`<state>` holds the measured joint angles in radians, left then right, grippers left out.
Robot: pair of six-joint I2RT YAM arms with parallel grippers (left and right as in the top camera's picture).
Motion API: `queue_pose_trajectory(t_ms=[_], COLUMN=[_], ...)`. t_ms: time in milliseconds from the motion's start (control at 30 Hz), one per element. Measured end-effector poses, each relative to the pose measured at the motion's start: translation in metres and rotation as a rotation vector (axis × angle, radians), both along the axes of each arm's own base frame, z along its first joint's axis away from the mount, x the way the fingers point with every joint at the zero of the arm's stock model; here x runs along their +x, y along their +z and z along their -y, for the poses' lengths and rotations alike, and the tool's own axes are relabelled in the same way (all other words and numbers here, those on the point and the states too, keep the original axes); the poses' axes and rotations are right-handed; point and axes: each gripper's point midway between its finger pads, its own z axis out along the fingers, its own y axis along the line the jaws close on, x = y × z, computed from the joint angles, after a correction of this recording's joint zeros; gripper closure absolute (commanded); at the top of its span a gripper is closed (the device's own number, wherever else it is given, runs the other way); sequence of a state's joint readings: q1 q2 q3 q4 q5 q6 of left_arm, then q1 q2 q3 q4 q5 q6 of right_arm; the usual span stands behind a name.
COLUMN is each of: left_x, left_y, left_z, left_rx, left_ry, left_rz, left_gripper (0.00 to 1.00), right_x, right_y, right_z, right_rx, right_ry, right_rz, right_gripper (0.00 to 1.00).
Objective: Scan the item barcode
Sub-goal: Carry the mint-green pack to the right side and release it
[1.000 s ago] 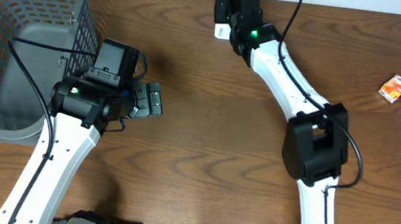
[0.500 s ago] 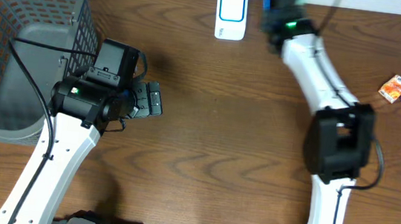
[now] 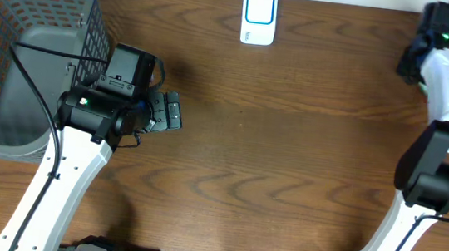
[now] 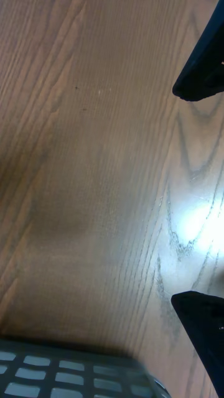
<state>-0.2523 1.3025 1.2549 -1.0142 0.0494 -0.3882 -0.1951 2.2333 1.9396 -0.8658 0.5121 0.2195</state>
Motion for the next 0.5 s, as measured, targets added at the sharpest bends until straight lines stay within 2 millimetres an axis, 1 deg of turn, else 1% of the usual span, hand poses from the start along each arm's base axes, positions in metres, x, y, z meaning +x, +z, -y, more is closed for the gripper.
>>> queue_pose_trajectory(t_ms=[100, 167, 233, 300, 367, 467, 500], left_x=[0.000, 0.000, 0.000, 0.000, 0.000, 0.000, 0.000], left_y=[0.000, 0.000, 0.000, 0.000, 0.000, 0.000, 0.000], left_z=[0.000, 0.000, 0.000, 0.000, 0.000, 0.000, 0.000], left_rx=[0.000, 0.000, 0.000, 0.000, 0.000, 0.000, 0.000], left_ry=[0.000, 0.000, 0.000, 0.000, 0.000, 0.000, 0.000], left_rz=[0.000, 0.000, 0.000, 0.000, 0.000, 0.000, 0.000], left_gripper=[0.02, 0.02, 0.02, 0.02, 0.02, 0.02, 0.02], right_x=[-0.016, -0.023, -0.030, -0.037, -0.046, -0.066, -0.076], right_y=[-0.004, -0.002, 0.004, 0.024, 0.048, 0.099, 0.118], right_z=[0.013, 0.016, 0.014, 0.008, -0.001, -0.020, -0.028], right_rx=[0.016, 0.018, 0.017, 0.017, 0.024, 0.033, 0.037], right_ry=[-0.027, -0.035, -0.035, -0.043, -0.059, -0.076, -0.078], right_rz=[-0.046, -0.066, -0.082, -0.064, -0.033, 0.045, 0.073], right_gripper=[0.01, 0.01, 0.01, 0.01, 0.01, 0.01, 0.01])
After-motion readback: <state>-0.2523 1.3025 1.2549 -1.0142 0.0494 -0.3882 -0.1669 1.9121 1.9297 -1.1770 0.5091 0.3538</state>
